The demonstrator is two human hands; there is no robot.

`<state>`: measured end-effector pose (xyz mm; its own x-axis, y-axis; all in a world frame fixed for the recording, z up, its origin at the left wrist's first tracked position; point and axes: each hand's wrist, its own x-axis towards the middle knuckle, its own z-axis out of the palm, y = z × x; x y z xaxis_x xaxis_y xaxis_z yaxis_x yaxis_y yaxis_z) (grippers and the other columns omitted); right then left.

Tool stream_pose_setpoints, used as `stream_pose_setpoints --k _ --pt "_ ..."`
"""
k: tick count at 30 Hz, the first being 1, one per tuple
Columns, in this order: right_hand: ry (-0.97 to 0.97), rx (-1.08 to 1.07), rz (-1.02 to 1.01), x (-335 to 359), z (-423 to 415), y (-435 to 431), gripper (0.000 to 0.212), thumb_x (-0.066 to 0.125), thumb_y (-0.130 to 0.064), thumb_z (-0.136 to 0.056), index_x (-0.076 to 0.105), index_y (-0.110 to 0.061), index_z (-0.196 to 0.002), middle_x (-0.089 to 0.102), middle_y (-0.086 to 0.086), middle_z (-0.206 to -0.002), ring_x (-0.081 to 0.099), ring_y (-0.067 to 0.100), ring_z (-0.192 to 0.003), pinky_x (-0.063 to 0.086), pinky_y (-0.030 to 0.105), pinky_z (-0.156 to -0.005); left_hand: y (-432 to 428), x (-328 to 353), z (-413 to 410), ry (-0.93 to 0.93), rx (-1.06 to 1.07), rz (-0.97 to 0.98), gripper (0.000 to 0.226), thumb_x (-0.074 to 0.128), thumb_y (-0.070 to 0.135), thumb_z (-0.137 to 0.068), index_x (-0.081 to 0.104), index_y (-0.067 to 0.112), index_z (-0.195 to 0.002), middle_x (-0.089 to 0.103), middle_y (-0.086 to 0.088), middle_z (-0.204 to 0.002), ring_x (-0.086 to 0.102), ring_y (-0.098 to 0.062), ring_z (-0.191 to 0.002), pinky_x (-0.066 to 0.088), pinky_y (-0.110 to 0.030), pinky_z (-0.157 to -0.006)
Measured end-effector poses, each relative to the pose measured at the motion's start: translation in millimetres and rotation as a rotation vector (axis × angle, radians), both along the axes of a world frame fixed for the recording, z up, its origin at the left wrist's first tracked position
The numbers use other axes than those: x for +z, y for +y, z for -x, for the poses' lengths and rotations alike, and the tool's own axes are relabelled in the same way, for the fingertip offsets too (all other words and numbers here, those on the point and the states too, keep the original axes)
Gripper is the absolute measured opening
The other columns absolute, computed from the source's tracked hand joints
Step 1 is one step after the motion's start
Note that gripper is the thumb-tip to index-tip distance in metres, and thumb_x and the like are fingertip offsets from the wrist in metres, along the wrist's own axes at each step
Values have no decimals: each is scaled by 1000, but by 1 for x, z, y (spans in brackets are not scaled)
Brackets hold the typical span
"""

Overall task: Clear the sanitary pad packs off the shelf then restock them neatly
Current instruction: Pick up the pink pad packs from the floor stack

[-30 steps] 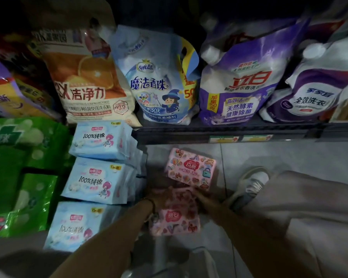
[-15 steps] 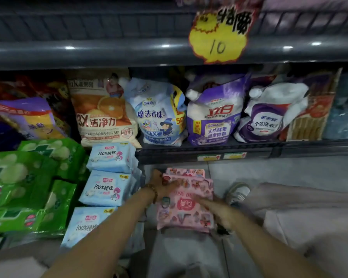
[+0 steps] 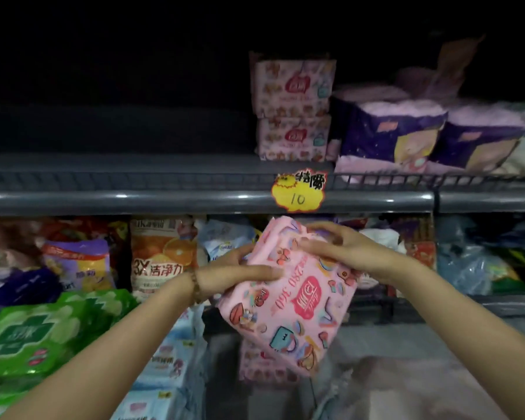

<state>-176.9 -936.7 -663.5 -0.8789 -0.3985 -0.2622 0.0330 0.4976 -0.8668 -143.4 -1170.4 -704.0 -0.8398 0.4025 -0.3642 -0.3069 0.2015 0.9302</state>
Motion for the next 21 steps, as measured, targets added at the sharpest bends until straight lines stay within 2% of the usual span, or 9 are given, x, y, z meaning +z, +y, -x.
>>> stream_pose_setpoints --k 2,4,6,9,13,15,17,19,21 --pt "178 -159 110 18 0 1 51 65 -39 -81 49 -28 -128 59 -8 -119 59 -3 -95 47 5 -72 -4 20 0 105 198 -143 58 79 27 -69 53 18 -120 73 -9 -103 72 -23 -84 59 -31 -67" --pt "223 -311 256 25 -6 -2 67 62 -46 -77 39 -27 -137 53 -10 -122 53 -3 -97 45 13 -77 -6 33 7 221 433 -264 64 76 29 -66 50 17 -123 71 -8 -107 71 -21 -87 59 -33 -72" --pt "54 -371 411 20 -11 -12 82 62 -57 -64 41 -26 -136 58 -8 -120 57 6 -99 47 28 -83 -4 44 16 310 564 -385 73 82 34 -65 47 20 -128 67 -7 -117 68 -22 -100 55 -43 -88" --pt "-226 -288 705 19 -13 -32 77 65 -53 -62 50 -24 -132 67 3 -112 65 22 -99 57 41 -80 10 55 23 398 639 -492 92 84 46 -57 40 28 -135 62 0 -127 62 -20 -112 47 -47 -98" --pt "-139 -217 775 38 0 -39 76 70 -44 -65 42 -33 -134 70 -1 -116 69 21 -100 58 42 -78 25 60 27 502 554 -409 108 89 43 -50 31 28 -140 58 1 -132 58 -16 -118 47 -43 -100" --pt "-56 -225 765 48 9 -36 70 70 -37 -67 43 -31 -131 72 -1 -112 71 19 -96 58 38 -74 20 74 35 478 507 -449 111 90 44 -45 33 24 -138 62 -3 -127 63 -18 -111 52 -41 -92" --pt "35 -251 751 60 23 -31 65 70 -33 -67 45 -29 -127 71 0 -112 70 20 -96 59 35 -71 10 97 49 484 575 -515 104 88 48 -47 36 23 -134 65 -5 -119 69 -17 -97 57 -40 -81" --pt "172 -274 700 76 40 -27 58 72 -30 -72 46 -30 -123 69 0 -116 68 18 -101 59 31 -73 -1 121 63 607 639 -345 83 77 46 -54 43 26 -127 66 -2 -112 70 -12 -86 57 -34 -76" --pt "328 -282 638 93 60 -25 57 73 -28 -73 45 -29 -123 68 -2 -115 67 14 -102 59 27 -72 -11 137 77 750 586 -103 72 72 45 -61 50 25 -127 67 5 -110 69 -5 -88 56 -23 -74"
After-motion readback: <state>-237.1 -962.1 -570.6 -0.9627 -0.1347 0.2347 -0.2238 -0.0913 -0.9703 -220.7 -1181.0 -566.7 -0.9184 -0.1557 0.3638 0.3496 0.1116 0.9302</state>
